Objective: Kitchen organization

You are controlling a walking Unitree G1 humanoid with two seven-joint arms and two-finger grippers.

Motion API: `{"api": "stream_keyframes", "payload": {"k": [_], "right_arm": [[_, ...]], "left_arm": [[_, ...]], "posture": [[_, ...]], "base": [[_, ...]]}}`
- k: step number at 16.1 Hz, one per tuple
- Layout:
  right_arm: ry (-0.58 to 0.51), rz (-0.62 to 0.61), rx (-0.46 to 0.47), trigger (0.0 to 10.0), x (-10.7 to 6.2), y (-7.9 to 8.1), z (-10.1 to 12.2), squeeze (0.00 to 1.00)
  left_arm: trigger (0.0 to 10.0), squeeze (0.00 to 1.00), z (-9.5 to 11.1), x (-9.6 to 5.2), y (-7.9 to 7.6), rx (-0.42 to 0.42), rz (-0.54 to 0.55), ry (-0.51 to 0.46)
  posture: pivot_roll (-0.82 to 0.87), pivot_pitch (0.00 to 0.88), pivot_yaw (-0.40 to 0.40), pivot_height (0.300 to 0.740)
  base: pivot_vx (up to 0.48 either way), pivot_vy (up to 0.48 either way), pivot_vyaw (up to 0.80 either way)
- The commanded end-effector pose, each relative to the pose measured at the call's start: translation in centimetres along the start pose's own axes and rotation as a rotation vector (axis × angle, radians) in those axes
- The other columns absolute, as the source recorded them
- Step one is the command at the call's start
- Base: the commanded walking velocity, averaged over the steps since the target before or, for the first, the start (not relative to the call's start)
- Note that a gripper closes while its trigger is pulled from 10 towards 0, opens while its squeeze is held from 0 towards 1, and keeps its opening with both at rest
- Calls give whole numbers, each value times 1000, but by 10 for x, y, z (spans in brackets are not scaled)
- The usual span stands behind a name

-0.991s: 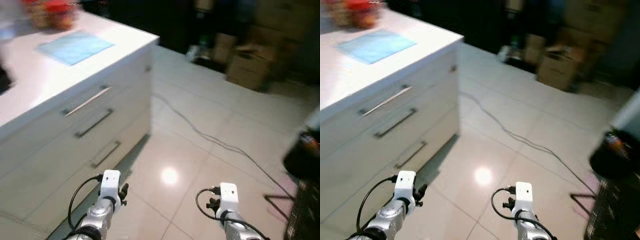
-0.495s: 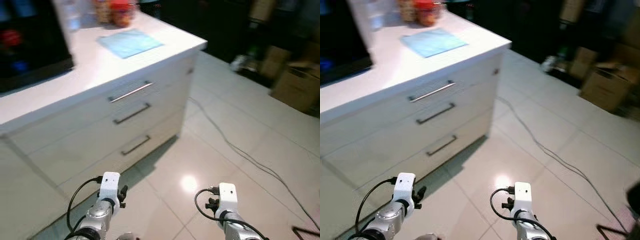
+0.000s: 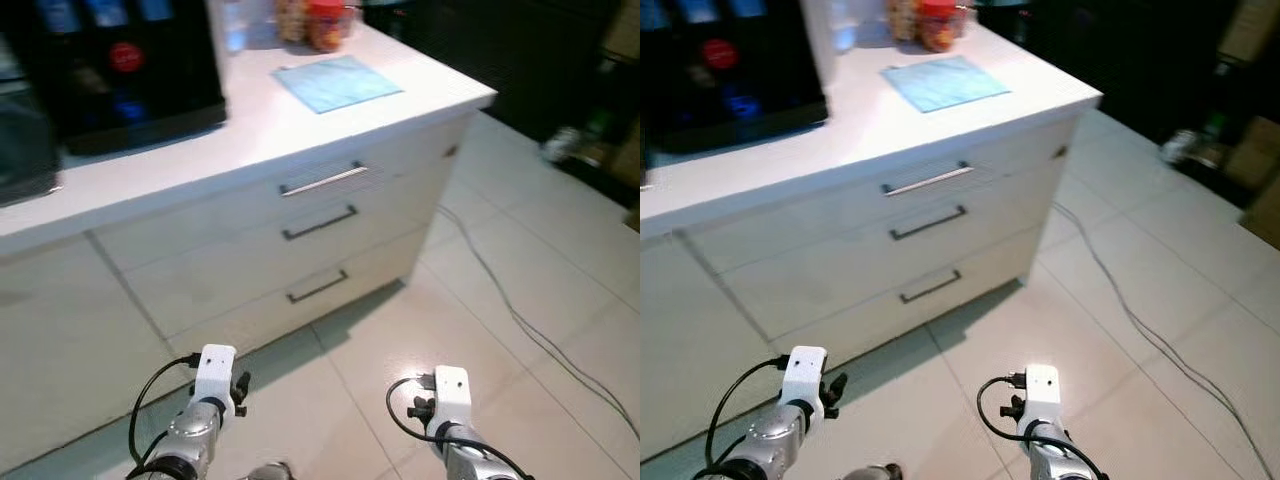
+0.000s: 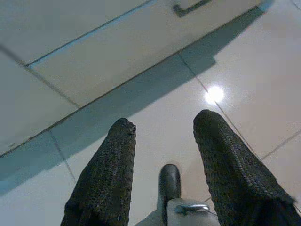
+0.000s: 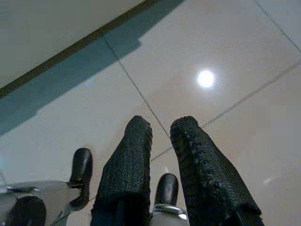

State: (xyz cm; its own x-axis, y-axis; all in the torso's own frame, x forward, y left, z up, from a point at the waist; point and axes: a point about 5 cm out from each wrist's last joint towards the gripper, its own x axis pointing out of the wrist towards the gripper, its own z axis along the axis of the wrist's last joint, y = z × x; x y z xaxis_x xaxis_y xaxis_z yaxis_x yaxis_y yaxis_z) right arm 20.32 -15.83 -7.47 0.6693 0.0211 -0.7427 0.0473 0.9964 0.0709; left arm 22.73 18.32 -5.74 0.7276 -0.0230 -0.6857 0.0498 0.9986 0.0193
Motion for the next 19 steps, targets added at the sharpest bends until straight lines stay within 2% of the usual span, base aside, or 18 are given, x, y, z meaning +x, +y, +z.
{"api": "stream_keyframes", "payload": {"k": [1, 19], "right_arm": [[-8, 7, 3, 10000, 1, 0, 3, 0], [-7, 15, 2, 10000, 1, 1, 3, 0]], "left_arm": [[10000, 0, -4, -1, 2, -6, 12, 13], [10000, 0, -5, -1, 3, 6, 14, 19]], "posture": [[25, 0, -3, 740], [31, 0, -1, 740]], "base": [[0, 0, 800], [0, 0, 778]]}}
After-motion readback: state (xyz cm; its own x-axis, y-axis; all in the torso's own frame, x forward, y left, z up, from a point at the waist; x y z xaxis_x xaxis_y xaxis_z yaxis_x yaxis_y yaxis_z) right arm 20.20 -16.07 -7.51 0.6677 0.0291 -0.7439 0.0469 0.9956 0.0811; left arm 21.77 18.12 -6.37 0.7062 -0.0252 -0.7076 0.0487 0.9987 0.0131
